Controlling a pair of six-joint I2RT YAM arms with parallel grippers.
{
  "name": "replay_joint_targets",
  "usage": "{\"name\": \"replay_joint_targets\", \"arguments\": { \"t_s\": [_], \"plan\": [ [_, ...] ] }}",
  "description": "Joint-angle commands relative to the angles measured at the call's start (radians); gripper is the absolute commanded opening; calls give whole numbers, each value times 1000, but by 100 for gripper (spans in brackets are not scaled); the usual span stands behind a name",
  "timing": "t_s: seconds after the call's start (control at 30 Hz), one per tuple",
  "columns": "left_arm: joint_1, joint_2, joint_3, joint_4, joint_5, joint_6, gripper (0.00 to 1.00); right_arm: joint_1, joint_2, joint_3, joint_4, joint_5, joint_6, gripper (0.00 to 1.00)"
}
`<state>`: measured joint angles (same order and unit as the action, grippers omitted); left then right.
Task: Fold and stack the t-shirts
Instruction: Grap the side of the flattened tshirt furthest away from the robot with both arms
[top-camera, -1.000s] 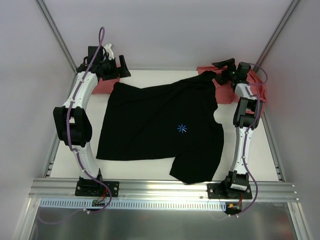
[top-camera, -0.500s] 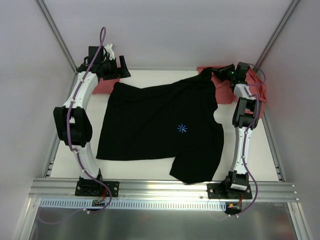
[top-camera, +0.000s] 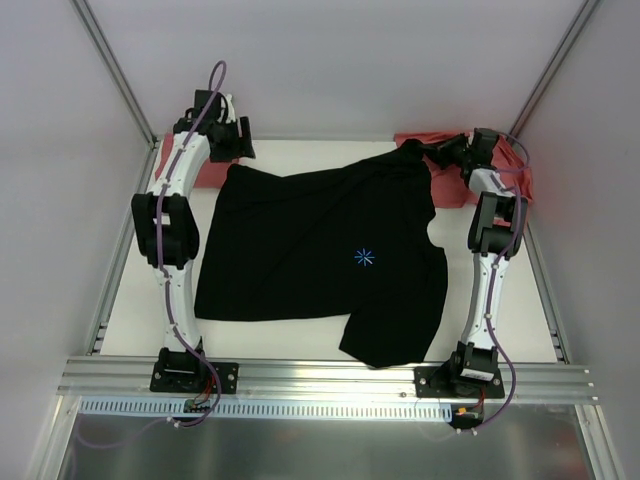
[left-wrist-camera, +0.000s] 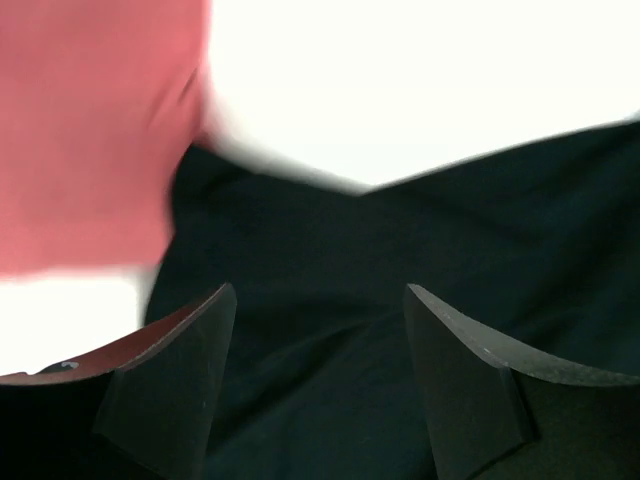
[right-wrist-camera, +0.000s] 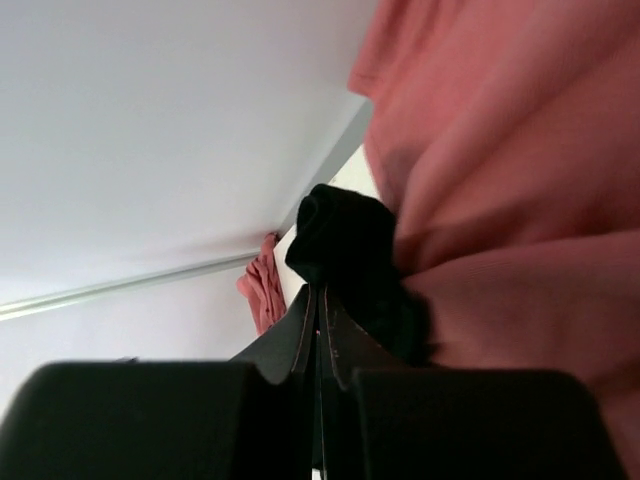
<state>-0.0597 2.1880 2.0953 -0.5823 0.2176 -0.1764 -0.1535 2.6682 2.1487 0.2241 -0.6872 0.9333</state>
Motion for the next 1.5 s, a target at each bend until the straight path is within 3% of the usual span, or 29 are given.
{"name": "replay_joint_targets", "arguments": {
  "t_s": [0.0,0.5,0.73,1.2,1.3,1.47],
  "plan": [
    [-8,22,9,-165,-207,64,70,-4,-133,-1,18,-51,-31,0],
    [-9,153,57,-159,-273,72,71,-14,-153,2,-28,-94,-44,0],
    [-15,130,-1,-12,-282,97,72,-12,-149,-7,-29,-109,-42,0],
    [-15,190,35,41,-219,86,71,-12,-143,-6,-46,-115,-47,0],
    [-15,205,60,32,-219,98,69,-12,-142,-7,-48,-115,-47,0],
    [-15,211,63,30,-231,104,57,-14,-142,-3,-42,-110,-39,0]
  ]
}}
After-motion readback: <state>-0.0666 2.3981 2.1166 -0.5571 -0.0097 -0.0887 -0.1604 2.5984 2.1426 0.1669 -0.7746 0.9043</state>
